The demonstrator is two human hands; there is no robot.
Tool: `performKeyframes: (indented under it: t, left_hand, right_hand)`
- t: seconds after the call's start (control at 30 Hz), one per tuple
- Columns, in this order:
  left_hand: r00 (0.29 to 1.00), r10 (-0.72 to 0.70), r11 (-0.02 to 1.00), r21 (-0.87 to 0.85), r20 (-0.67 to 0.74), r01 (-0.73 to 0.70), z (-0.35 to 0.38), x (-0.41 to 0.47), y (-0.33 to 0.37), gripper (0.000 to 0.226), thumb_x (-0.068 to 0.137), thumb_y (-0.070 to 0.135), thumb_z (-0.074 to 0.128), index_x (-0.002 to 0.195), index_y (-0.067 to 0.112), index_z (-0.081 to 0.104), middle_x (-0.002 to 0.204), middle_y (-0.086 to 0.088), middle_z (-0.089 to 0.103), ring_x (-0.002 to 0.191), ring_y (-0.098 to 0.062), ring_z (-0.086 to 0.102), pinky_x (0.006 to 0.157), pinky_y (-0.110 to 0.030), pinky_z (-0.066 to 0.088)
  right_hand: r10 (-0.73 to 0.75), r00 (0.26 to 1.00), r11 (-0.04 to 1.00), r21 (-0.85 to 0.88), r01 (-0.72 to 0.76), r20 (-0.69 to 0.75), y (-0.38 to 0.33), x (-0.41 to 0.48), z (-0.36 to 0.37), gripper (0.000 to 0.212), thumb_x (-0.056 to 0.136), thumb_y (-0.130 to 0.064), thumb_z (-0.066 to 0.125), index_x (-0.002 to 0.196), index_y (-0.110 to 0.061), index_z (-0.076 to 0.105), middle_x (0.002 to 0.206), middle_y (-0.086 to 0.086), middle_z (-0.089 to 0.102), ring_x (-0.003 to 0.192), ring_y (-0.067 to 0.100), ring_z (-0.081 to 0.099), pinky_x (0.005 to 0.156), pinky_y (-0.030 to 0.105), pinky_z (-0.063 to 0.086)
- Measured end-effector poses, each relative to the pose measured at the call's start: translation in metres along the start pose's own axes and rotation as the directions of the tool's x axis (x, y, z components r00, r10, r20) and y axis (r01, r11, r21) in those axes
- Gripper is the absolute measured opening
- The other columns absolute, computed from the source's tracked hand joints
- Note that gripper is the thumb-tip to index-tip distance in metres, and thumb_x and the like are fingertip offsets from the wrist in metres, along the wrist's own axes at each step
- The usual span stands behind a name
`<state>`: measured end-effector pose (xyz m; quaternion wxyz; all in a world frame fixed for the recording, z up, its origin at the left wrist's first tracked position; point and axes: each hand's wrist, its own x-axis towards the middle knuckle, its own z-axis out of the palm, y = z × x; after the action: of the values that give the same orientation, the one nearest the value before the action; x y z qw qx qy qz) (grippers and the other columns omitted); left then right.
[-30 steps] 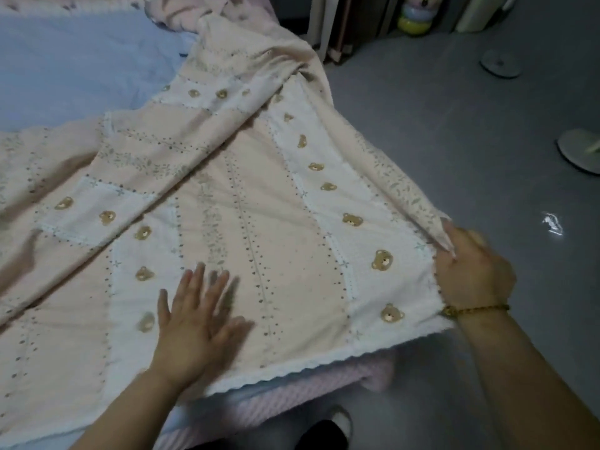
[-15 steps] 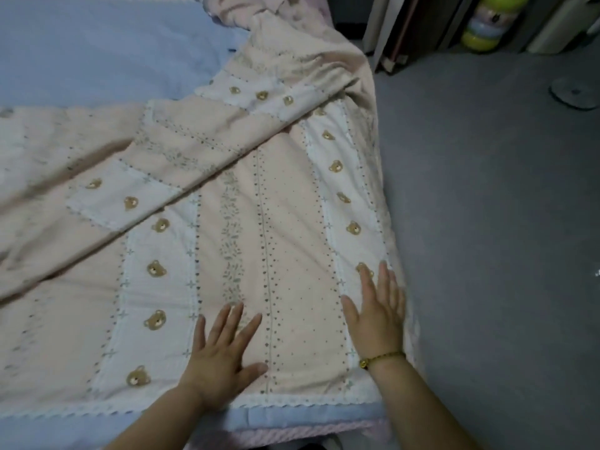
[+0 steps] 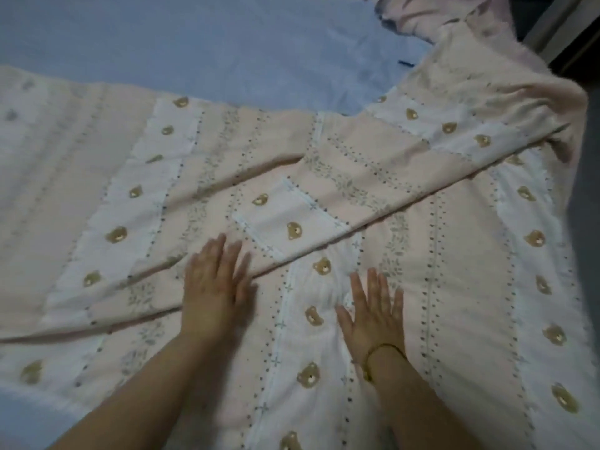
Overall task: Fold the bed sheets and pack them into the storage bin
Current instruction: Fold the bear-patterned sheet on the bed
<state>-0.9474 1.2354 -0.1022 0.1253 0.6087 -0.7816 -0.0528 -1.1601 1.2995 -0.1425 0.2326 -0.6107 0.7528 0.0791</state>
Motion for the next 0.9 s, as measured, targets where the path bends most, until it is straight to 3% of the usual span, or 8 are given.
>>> performKeyframes:
  t: [0.13,0.2,0.3,0.43,0.53,0.6,0.7,0.9]
  left_hand:
    - [0.879,-0.327,0.940,0.023,0.348,0.340,-0.015,0.056,-0.041,0.059,0.086,0.040,0.058,0.136,0.012,0.043,0.131,-0.014,0.052,0.121,-0.032,0.046,0.099,-0.038,0.036]
    - [0.882,-0.293,0.932,-0.096,0.370,0.350,-0.019,0.064,-0.043,0.027,0.088,0.035,0.058,0.107,0.018,0.061,0.100,-0.004,0.064,0.100,-0.029,0.056,0.076,-0.030,0.043]
    - [0.963,-0.011,0.957,-0.278,0.269,0.088,-0.030,0.043,-0.027,0.025,0.089,0.032,0.049,0.065,0.026,0.055,0.057,0.009,0.052,0.058,-0.015,0.055,0.047,-0.022,0.029]
    - [0.938,0.344,0.912,-0.253,0.050,-0.322,-0.032,-0.022,-0.011,0.015,0.078,0.032,0.045,0.066,0.025,0.051,0.047,0.008,0.049,0.041,-0.008,0.046,0.037,-0.017,0.026]
    - [0.917,0.383,0.917,-0.163,0.111,-0.364,-0.013,-0.079,-0.015,0.029,0.075,0.036,0.044,0.055,0.023,0.062,0.047,0.009,0.050,0.040,-0.009,0.050,0.034,-0.017,0.027]
    - [0.936,0.326,0.942,-0.133,0.131,-0.309,-0.003,-0.103,-0.016,0.030,0.073,0.035,0.044,0.061,0.023,0.069,0.048,0.008,0.052,0.040,-0.011,0.050,0.033,-0.015,0.027]
    - [0.960,0.253,0.963,-0.121,0.121,-0.239,-0.003,-0.112,-0.007,0.031,0.071,0.032,0.044,0.066,0.022,0.073,0.048,0.008,0.054,0.040,-0.012,0.050,0.034,-0.013,0.028]
    - [0.950,0.296,0.954,-0.080,0.103,-0.289,-0.008,-0.112,-0.007,0.035,0.069,0.028,0.042,0.076,0.024,0.076,0.048,0.008,0.053,0.041,-0.013,0.051,0.036,-0.012,0.029]
  right_hand:
    - [0.048,0.994,0.999,-0.001,-0.048,0.098,-0.006,0.004,-0.004,0.072,0.049,-0.061,-0.034,0.114,-0.030,-0.043,0.113,-0.007,-0.056,0.120,0.007,-0.040,0.078,0.029,-0.048]
    - [0.052,0.993,0.999,-0.019,-0.050,0.109,-0.006,0.004,-0.004,0.085,0.036,-0.068,-0.049,0.112,-0.030,-0.045,0.113,-0.006,-0.056,0.120,0.008,-0.040,0.076,0.028,-0.049]
    - [0.060,0.994,0.998,-0.011,-0.059,0.095,-0.008,0.007,-0.007,0.097,0.035,-0.070,-0.047,0.124,-0.030,-0.039,0.121,-0.008,-0.051,0.125,0.008,-0.038,0.077,0.026,-0.048]
    - [0.092,0.993,0.968,0.227,-0.106,0.072,-0.010,-0.006,-0.025,0.082,0.075,-0.063,-0.001,0.147,-0.023,-0.006,0.155,-0.002,-0.014,0.143,0.014,-0.012,0.106,0.024,-0.024]
    - [0.445,0.895,0.497,0.842,-0.211,-0.038,-0.018,-0.031,-0.073,0.048,0.097,-0.030,0.042,0.141,-0.013,0.031,0.134,0.000,0.042,0.129,0.019,0.037,0.096,0.018,0.025]
    - [0.615,0.780,0.336,0.932,-0.132,-0.111,-0.019,-0.034,-0.098,0.050,0.095,-0.026,0.047,0.139,-0.012,0.029,0.124,0.004,0.047,0.113,0.021,0.048,0.084,0.021,0.032]
    - [0.511,0.858,0.384,0.905,-0.183,-0.043,-0.040,-0.011,-0.107,0.076,0.089,-0.032,0.056,0.146,-0.014,0.009,0.144,0.007,0.034,0.127,0.022,0.040,0.095,0.026,0.034]
    - [0.414,0.910,0.814,0.453,-0.363,-0.014,-0.084,0.028,-0.080,0.093,0.084,-0.043,0.058,0.147,-0.014,-0.003,0.150,0.011,0.016,0.133,0.034,0.027,0.105,0.043,0.032]
